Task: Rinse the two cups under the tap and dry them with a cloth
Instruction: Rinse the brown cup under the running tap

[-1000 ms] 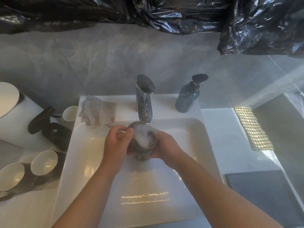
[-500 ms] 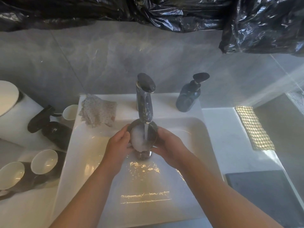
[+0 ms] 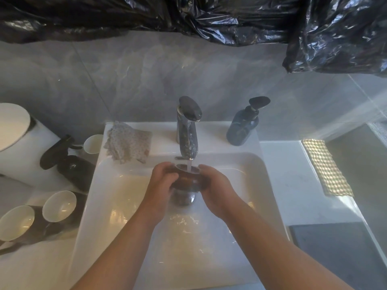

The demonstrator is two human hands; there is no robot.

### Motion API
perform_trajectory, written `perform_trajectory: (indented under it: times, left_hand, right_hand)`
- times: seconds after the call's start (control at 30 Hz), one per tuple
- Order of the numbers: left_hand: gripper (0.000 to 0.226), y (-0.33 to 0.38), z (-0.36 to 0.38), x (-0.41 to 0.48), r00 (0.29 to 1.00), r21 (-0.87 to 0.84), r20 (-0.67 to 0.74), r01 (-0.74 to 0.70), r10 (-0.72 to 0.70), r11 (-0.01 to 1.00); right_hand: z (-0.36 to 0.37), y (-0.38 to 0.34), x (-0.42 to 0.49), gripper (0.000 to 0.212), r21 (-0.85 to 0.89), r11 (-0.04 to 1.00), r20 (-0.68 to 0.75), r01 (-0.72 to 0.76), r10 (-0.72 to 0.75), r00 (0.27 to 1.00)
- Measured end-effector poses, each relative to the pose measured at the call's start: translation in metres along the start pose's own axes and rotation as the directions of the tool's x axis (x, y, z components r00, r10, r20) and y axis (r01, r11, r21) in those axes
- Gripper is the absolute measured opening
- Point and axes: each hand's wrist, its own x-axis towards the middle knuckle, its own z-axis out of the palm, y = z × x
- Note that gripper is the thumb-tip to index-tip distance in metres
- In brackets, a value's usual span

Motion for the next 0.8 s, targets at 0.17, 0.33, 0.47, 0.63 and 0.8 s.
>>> perform_trajectory:
  times: [0.17,0.33,0.47,0.63,0.8]
  left_hand:
    - [0.036,0.013,0.005,-0.003,0.987,0.19,0.151,-0.086,0.057,0.978]
    - [0.048,0.008,0.005,-0.001,0.998,0.277,0.049,-0.055,0.043,0.959]
    - [0.035,0.003,0.008,-0.002,0.998,0.342,-0.021,-0.051,0.061,0.938]
    - [0.021,-0.001,0.011,0.001,0.98,0.353,-0.154,-0.068,0.13,0.933]
    - [0.04,-0.001,0.009,-0.002,0.981,0.229,-0.17,-0.048,0.088,0.972]
  right_hand:
    - [0.002,0.009,-0.01,0.047,-0.085,0.991,0.021,0.105,-0.103,0.994]
    - [0.002,0.01,-0.017,0.047,-0.2,0.941,0.039,0.275,-0.273,0.961]
    - [0.003,0.007,-0.023,0.061,-0.264,0.914,0.078,0.307,-0.297,0.952]
    - [0.007,0.01,-0.026,0.064,-0.35,0.896,0.082,0.275,-0.264,0.961]
    - [0.012,0.005,-0.028,0.054,-0.513,0.792,0.165,0.333,-0.289,0.943]
